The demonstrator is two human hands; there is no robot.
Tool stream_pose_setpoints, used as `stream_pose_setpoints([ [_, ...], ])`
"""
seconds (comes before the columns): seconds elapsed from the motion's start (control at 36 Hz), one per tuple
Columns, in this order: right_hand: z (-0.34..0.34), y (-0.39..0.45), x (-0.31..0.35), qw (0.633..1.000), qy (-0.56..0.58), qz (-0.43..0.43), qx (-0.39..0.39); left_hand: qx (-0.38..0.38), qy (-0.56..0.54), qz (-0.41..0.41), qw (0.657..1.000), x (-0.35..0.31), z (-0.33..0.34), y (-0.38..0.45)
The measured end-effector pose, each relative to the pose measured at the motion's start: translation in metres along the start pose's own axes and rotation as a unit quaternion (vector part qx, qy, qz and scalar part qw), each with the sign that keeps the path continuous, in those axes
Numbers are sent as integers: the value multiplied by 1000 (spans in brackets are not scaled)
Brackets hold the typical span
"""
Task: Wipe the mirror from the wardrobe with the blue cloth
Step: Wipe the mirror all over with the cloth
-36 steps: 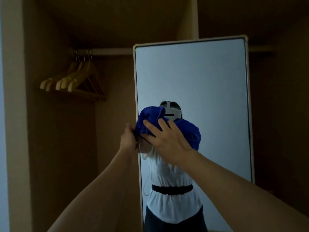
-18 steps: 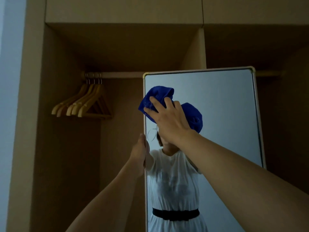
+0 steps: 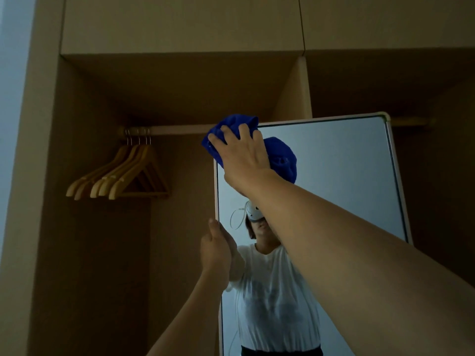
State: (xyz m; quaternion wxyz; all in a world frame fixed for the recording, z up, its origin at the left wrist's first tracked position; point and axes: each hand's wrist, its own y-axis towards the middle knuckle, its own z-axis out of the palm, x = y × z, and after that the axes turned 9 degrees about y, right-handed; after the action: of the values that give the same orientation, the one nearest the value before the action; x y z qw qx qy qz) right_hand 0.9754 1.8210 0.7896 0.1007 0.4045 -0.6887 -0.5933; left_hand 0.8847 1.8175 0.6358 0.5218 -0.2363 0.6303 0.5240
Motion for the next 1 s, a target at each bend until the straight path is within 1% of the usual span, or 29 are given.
stream_pose_setpoints([
  [0.25, 1, -12, -23, 999, 8, 22, -37, -22, 13, 11, 1000, 9, 5, 9],
  [0.36, -3, -19, -38, 999, 1, 39, -30, -32, 13, 2, 999, 10, 5, 10],
  [0.47, -6, -29, -58, 998, -10, 65, -23, -29, 14, 21, 999, 11, 5, 9],
  [0.58, -8, -39, -78, 996, -27, 88, -20, -52, 12, 57, 997, 10, 5, 5],
  [0.78, -7, -50, -97, 993, -29, 112, -36, -97, -4, 64, 993, 13, 10, 8],
  [0.89, -6, -53, -103, 992, -23, 120, -40, -88, 19, 69, 994, 15, 8, 8],
  [1.0, -6, -59, -114, 990, -17, 135, -49, -84, 20, 74, 994, 12, 6, 3],
])
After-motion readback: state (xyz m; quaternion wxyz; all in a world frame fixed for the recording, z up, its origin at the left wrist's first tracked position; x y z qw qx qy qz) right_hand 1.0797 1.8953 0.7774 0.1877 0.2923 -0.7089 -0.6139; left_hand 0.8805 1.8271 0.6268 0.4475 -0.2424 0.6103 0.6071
